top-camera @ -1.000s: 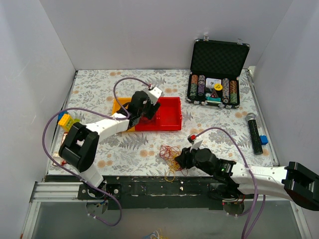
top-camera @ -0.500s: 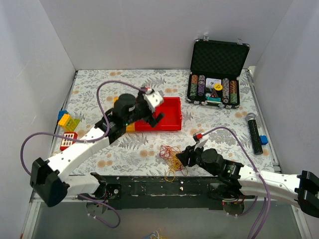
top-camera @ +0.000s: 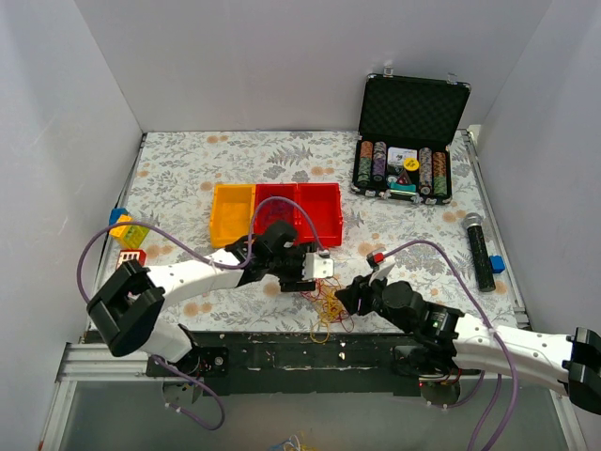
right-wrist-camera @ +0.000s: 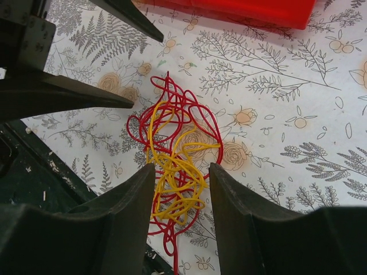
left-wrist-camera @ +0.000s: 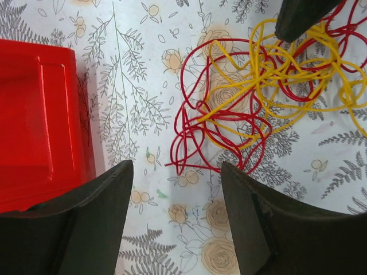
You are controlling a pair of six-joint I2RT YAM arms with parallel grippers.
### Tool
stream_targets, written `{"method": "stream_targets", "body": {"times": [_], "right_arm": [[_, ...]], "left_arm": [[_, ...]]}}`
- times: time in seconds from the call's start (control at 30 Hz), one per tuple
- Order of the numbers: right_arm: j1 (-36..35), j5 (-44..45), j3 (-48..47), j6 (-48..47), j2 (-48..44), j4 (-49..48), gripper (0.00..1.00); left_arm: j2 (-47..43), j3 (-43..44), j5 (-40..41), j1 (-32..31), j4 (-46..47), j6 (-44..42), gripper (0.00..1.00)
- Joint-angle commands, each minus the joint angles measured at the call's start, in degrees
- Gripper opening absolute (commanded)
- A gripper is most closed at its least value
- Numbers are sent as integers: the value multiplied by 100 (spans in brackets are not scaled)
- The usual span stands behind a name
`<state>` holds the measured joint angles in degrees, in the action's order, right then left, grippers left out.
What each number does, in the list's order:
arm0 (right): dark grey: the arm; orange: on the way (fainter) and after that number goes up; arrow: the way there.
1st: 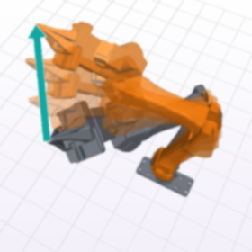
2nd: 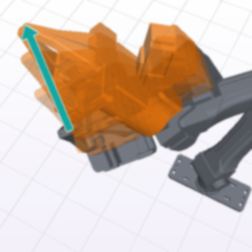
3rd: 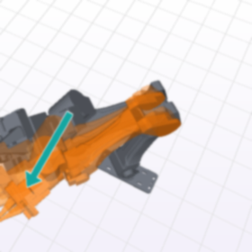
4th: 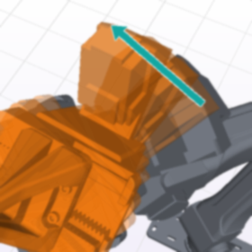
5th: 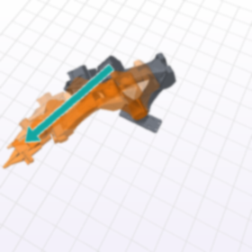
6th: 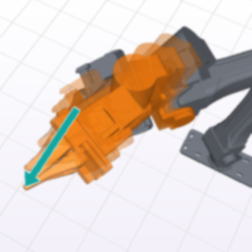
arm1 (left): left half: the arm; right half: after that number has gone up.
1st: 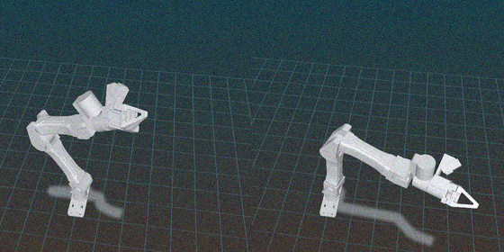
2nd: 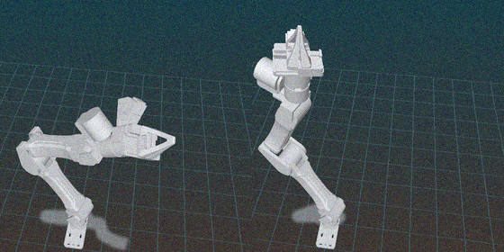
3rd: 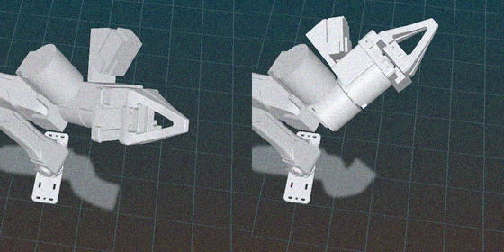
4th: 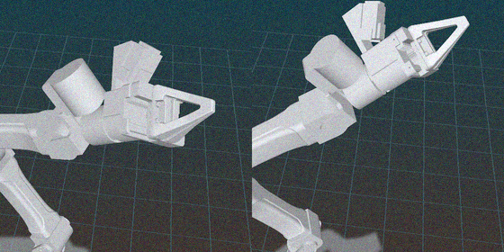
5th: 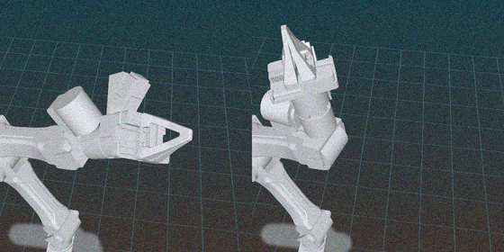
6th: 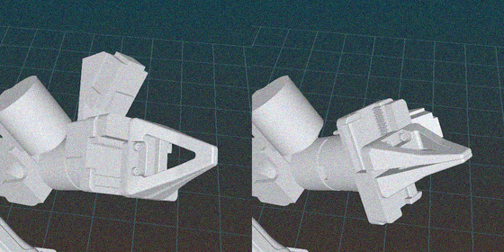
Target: Untangle the cables
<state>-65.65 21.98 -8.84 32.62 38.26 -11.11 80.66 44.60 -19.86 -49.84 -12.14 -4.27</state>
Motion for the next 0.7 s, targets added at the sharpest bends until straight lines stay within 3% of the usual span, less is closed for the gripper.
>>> {"method": "stream_targets", "body": {"times": [0.0, 0.13, 0.27, 0.4, 0.6, 0.67], "right_arm": [[-9, 52, -100, -2, -126, -75, 51], [-18, -18, -91, -1, -161, -66, 50], [-9, 0, -91, 16, -284, -5, 50], [-9, 61, -83, 7, -416, 92, 50], [-18, 61, -109, -1, -416, 136, 49], [-9, 61, -144, -19, -407, 136, 49]], "left_arm": [[344, 452, -211, 19, 107, -548, 62], [617, 594, -413, 19, -34, -698, 61], [828, 682, -528, 10, -367, -917, 53], [951, 690, -563, 10, -596, -1294, 36], [1030, 919, -431, 10, -509, -1181, 3], [987, 998, -388, 10, -500, -1129, 0]]}}
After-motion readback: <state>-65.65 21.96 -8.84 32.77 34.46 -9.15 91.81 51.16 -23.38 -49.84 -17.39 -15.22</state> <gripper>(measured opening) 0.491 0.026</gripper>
